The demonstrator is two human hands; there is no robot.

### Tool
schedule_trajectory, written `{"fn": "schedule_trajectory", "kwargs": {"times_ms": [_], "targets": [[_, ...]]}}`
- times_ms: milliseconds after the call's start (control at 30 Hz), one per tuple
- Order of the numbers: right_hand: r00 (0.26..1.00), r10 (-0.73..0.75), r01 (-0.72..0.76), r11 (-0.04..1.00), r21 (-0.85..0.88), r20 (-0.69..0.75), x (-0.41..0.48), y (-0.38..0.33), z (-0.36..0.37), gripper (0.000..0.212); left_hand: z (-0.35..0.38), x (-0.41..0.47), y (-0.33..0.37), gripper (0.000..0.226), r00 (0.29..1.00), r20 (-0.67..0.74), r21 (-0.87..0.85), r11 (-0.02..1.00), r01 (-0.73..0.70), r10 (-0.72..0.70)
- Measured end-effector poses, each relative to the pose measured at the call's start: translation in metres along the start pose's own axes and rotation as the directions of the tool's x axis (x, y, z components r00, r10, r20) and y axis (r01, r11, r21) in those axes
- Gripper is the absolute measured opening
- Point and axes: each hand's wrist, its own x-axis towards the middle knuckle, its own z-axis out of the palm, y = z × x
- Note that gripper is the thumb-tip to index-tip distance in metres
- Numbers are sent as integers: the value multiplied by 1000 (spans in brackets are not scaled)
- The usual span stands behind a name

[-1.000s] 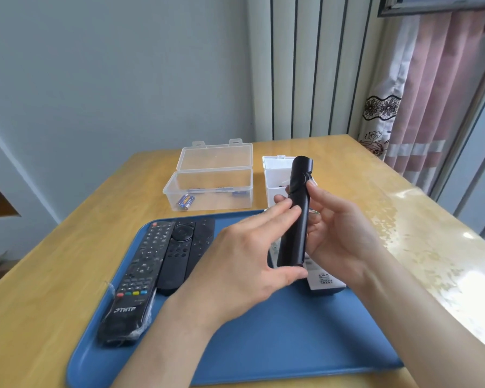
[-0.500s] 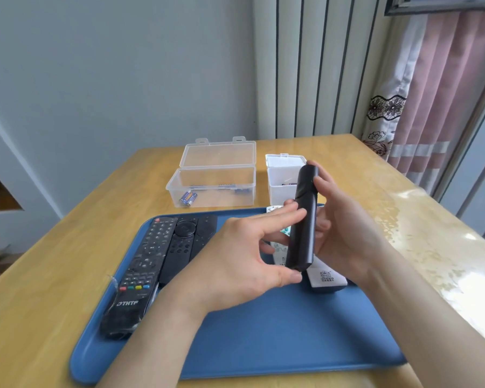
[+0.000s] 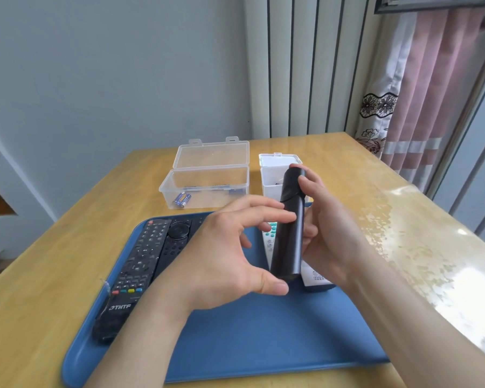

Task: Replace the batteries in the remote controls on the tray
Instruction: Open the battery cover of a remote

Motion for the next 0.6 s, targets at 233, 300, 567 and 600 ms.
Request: {"fn": "schedule_trajectory", "kwargs": {"times_ms": [233, 300, 567, 600], "targets": [[1000, -28, 28, 999, -44, 1, -4, -2, 5, 19, 1, 0, -7, 82, 999, -31, 39, 999, -9, 10], [999, -30, 30, 998, -48, -12, -3, -1, 5, 20, 2, 2, -11, 83, 1000, -29, 43, 999, 8, -7], [975, -212, 164, 897, -410, -74, -2, 1, 8, 29, 2, 3, -5, 61, 982, 62, -284, 940, 187, -177], [981, -190, 161, 904, -396, -35, -4, 0, 11, 32, 3, 5, -8, 54, 979, -46, -271, 945, 181, -201]]}}
